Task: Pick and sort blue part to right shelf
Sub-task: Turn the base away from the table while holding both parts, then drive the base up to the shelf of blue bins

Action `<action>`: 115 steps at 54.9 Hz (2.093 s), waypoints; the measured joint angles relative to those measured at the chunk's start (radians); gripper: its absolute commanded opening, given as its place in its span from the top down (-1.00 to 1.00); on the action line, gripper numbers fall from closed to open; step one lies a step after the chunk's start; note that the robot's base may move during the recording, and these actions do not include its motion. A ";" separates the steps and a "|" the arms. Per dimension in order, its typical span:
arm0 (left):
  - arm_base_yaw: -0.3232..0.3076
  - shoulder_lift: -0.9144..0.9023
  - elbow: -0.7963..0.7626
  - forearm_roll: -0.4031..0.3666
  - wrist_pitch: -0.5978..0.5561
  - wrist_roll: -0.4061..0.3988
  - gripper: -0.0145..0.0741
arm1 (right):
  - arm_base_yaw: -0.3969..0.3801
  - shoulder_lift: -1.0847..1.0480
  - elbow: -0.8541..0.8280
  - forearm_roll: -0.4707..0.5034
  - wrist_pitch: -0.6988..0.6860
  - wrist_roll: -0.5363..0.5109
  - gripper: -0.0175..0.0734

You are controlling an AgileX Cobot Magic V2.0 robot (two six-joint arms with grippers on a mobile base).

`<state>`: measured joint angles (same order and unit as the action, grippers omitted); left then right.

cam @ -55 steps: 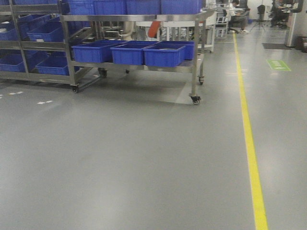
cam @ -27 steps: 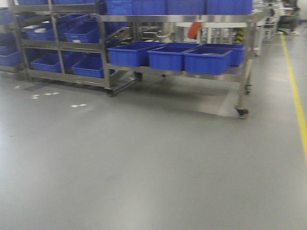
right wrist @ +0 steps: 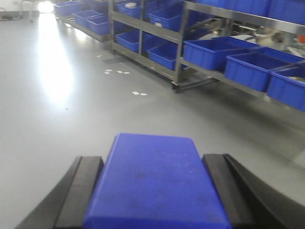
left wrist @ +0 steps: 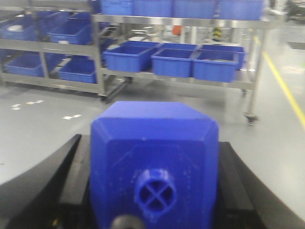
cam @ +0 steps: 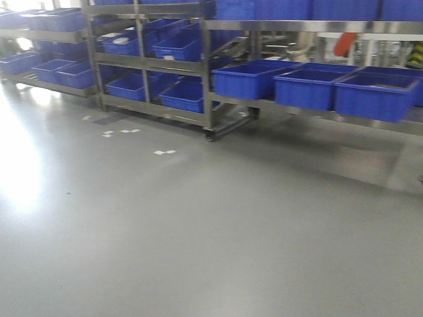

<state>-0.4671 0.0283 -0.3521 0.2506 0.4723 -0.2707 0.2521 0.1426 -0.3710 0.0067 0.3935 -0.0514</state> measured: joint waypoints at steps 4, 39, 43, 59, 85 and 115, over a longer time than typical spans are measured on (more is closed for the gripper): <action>0.000 0.000 0.000 0.000 0.000 0.000 -0.13 | 0.000 0.000 0.000 0.000 0.000 0.000 0.21; 0.000 0.000 0.000 0.000 0.000 0.000 -0.13 | 0.000 0.000 0.000 0.000 0.000 0.000 0.21; 0.000 0.000 0.000 0.000 0.000 0.000 -0.13 | 0.000 0.000 0.000 0.000 0.000 0.000 0.21; 0.000 0.000 0.000 0.000 0.000 0.000 -0.13 | 0.000 0.000 0.000 0.000 0.000 0.000 0.21; 0.000 0.000 0.000 0.000 0.000 0.000 -0.13 | 0.000 0.000 0.000 0.000 0.000 0.000 0.21; 0.000 0.000 0.000 0.000 0.000 0.000 -0.13 | 0.000 0.000 0.000 0.000 0.000 0.000 0.21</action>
<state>-0.4671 0.0283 -0.3521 0.2506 0.4723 -0.2707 0.2521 0.1426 -0.3710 0.0067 0.3935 -0.0514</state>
